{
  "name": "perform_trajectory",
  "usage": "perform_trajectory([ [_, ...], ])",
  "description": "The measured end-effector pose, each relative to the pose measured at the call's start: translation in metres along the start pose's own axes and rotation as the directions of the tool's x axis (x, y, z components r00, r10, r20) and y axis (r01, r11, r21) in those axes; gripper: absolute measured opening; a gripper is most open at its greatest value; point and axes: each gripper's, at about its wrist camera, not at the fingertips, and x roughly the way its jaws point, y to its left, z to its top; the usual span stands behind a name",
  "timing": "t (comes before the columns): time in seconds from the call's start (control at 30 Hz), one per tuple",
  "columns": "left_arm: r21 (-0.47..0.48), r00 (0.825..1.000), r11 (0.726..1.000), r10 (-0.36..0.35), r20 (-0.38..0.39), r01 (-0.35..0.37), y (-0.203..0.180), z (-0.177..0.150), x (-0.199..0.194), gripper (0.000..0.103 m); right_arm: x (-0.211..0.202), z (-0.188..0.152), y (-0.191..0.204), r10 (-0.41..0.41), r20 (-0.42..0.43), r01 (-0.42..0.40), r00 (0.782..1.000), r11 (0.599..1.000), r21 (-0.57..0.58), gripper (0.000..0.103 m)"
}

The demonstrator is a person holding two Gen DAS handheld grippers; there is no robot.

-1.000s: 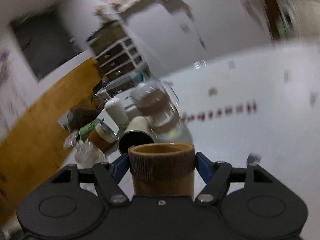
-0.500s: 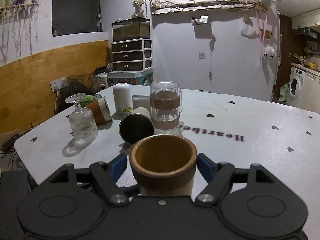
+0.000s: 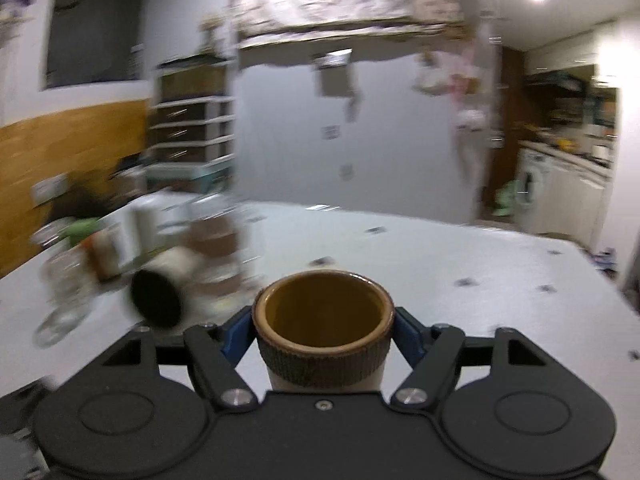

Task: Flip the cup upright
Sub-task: 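Release the left gripper and carry the bamboo cup upright with the right gripper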

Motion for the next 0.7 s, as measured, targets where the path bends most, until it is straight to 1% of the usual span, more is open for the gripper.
perform_trajectory([
  [0.1, 0.005, 1.000, 1.000, 0.003, 0.000, -0.003, -0.001, -0.001, 0.000, 0.092, 0.011, 0.015, -0.042, -0.114, 0.027, 0.113, 0.993, 0.992, 0.053, 0.073],
  [0.2, 0.014, 1.000, 1.000, 0.005, 0.000, -0.005, -0.002, -0.002, 0.001, 0.092, 0.025, 0.026, -0.084, -0.237, 0.033, 0.232, 0.971, 0.967, 0.103, 0.073],
  [0.33, 0.020, 1.000, 1.000, 0.007, -0.003, -0.006, -0.003, -0.002, 0.002, 0.093, 0.051, 0.036, -0.137, -0.365, 0.016, 0.358, 0.931, 0.920, 0.162, 0.073],
  [0.4, 0.024, 1.000, 1.000, 0.009, -0.006, -0.009, -0.004, -0.003, 0.002, 0.093, 0.064, 0.038, -0.161, -0.422, 0.021, 0.411, 0.906, 0.893, 0.184, 0.073],
  [0.47, 0.030, 1.000, 0.999, 0.010, -0.005, -0.010, -0.005, -0.003, 0.001, 0.093, 0.079, 0.037, -0.184, -0.483, 0.001, 0.472, 0.875, 0.856, 0.212, 0.073],
  [0.53, 0.033, 1.000, 0.999, 0.014, -0.003, -0.014, -0.005, -0.003, 0.001, 0.093, 0.094, 0.034, -0.202, -0.528, -0.038, 0.522, 0.848, 0.823, 0.223, 0.073],
  [0.6, 0.034, 1.000, 0.999, 0.015, -0.004, -0.015, -0.005, -0.003, 0.001, 0.093, 0.106, 0.029, -0.214, -0.544, -0.063, 0.543, 0.837, 0.810, 0.220, 0.073],
  [0.7, 0.040, 1.000, 0.999, 0.014, -0.006, -0.013, -0.005, -0.003, 0.001, 0.093, 0.122, 0.017, -0.230, -0.555, -0.122, 0.568, 0.823, 0.789, 0.236, 0.073],
])
